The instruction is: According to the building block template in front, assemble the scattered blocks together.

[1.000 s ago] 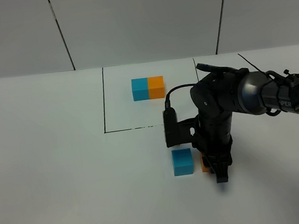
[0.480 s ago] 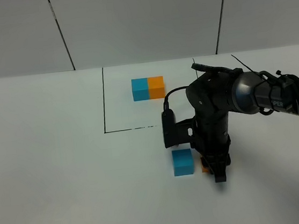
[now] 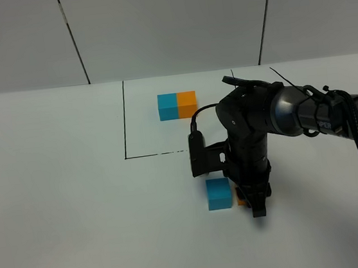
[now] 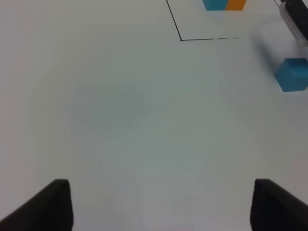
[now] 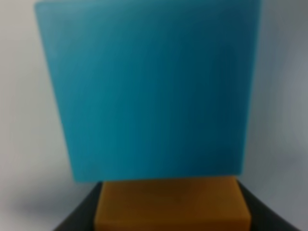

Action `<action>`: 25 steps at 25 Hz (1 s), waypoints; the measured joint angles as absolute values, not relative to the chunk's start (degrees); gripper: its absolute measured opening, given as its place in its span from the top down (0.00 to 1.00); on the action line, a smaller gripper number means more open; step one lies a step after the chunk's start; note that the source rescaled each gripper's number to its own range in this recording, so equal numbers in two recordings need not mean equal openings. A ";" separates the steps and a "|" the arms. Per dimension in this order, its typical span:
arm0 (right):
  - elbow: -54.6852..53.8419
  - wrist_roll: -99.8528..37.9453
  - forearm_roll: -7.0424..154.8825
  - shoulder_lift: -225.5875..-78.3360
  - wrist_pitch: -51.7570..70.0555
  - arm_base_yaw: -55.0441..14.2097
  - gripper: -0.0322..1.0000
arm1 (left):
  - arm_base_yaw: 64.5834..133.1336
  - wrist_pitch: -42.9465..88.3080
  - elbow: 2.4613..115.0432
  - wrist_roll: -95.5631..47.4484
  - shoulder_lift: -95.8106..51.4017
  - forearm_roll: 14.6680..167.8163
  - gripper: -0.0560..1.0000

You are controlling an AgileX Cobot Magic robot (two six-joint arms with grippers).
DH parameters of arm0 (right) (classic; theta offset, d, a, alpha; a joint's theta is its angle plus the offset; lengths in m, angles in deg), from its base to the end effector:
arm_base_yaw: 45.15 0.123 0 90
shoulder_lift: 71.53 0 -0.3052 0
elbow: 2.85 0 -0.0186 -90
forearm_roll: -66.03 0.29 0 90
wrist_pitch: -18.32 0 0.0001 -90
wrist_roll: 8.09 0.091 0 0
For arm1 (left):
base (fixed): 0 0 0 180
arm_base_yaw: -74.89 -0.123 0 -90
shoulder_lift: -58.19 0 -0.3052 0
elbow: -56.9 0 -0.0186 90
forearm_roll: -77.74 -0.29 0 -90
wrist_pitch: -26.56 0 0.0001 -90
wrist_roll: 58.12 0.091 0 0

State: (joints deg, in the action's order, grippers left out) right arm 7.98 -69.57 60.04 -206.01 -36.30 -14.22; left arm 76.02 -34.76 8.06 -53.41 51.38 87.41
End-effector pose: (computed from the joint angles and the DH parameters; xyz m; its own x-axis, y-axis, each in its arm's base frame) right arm 0.4058 0.2341 0.1049 0.0989 -0.9931 0.0632 -0.9925 -0.1030 -0.0657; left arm 0.0060 -0.0135 0.2978 -0.4479 0.0094 -0.8940 0.1515 0.9863 -0.0655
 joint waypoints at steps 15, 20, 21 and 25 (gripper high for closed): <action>8.02 -69.57 60.42 -206.01 -36.25 -13.95 0.96 | 76.02 -34.76 8.06 -53.41 51.38 87.41 0.38; 8.02 -69.57 60.65 -206.01 -36.20 -13.95 0.96 | 76.02 -34.76 8.06 -53.41 51.38 87.41 0.38; 8.02 -69.57 60.65 -206.01 -36.20 -13.93 0.96 | 76.02 -34.76 8.06 -53.41 51.38 87.41 0.38; 8.02 -69.57 60.72 -206.01 -36.15 -13.34 0.96 | 76.02 -34.76 8.06 -53.41 51.38 87.41 0.38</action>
